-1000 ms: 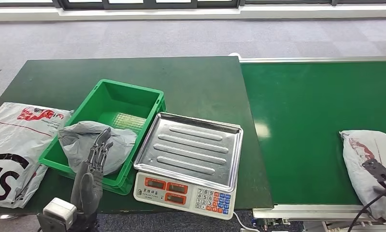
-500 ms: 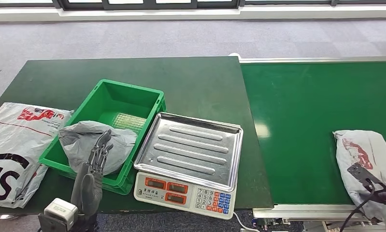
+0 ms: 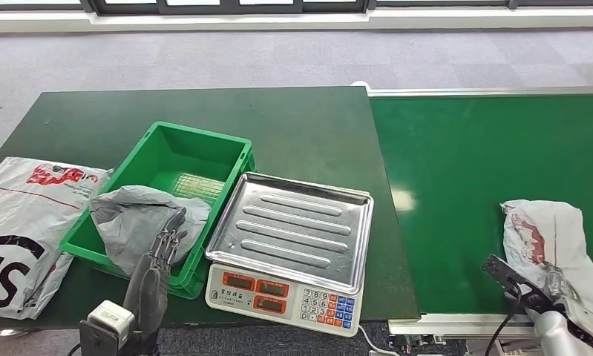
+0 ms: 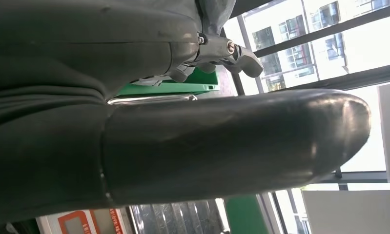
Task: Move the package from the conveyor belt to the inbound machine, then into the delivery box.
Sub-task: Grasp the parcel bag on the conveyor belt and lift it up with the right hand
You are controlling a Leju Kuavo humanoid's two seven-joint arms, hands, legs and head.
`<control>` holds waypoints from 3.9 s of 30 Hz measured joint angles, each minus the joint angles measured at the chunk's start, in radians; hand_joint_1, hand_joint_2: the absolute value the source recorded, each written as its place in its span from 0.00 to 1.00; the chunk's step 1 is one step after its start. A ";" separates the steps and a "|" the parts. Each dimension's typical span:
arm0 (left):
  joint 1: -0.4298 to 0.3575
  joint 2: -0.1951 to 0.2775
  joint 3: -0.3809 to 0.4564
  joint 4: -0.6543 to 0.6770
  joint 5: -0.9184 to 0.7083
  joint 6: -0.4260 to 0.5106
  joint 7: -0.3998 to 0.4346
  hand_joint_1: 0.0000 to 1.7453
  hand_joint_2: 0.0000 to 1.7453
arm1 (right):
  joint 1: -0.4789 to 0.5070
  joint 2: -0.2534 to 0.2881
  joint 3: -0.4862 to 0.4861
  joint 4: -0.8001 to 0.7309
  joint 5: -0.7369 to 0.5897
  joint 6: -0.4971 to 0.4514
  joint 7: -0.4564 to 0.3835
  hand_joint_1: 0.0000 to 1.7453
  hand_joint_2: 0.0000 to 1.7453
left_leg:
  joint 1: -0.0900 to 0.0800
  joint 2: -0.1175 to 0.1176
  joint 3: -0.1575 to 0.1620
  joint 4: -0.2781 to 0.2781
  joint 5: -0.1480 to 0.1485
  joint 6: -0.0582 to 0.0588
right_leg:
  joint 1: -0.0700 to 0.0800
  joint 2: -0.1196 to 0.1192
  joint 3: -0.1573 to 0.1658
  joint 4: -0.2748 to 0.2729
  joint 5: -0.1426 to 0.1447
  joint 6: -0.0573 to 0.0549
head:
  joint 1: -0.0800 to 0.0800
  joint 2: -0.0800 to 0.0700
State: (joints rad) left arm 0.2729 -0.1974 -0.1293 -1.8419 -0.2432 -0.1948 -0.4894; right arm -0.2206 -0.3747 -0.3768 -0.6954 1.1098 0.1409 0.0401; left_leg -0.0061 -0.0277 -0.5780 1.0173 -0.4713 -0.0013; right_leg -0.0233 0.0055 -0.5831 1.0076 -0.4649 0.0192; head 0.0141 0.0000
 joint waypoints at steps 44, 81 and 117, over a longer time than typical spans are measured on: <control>0.043 0.024 0.000 0.022 0.067 0.090 -0.007 0.00 0.00 | -0.164 -0.004 0.163 0.113 0.021 -0.005 -0.001 0.00 1.00 | 0.000 0.000 0.000 0.000 0.001 0.000 | 0.000 0.000 0.000 0.000 0.001 0.000 | 0.000 0.000; 0.079 0.028 0.000 0.009 0.084 0.096 -0.017 0.00 0.00 | -0.183 -0.015 0.219 0.146 -0.021 -0.024 -0.004 0.00 1.00 | 0.000 0.000 0.000 0.000 0.001 0.000 | 0.000 0.000 0.000 0.000 0.001 0.000 | 0.000 0.000; 0.054 0.016 0.000 0.016 0.102 0.020 -0.009 0.00 0.00 | -0.146 -0.003 0.241 0.140 -0.027 -0.045 0.022 0.00 1.00 | 0.000 -0.002 0.000 0.000 0.001 0.000 | 0.000 -0.001 0.000 0.000 0.001 0.000 | 0.000 0.000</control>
State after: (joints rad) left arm 0.3273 -0.1815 -0.1293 -1.8258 -0.1415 -0.1745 -0.4986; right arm -0.3669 -0.3774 -0.1362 -0.5558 1.0824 0.0958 0.0625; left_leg -0.0065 -0.0295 -0.5782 1.0175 -0.4706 -0.0009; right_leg -0.0236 0.0049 -0.5832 1.0076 -0.4643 0.0195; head 0.0137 0.0001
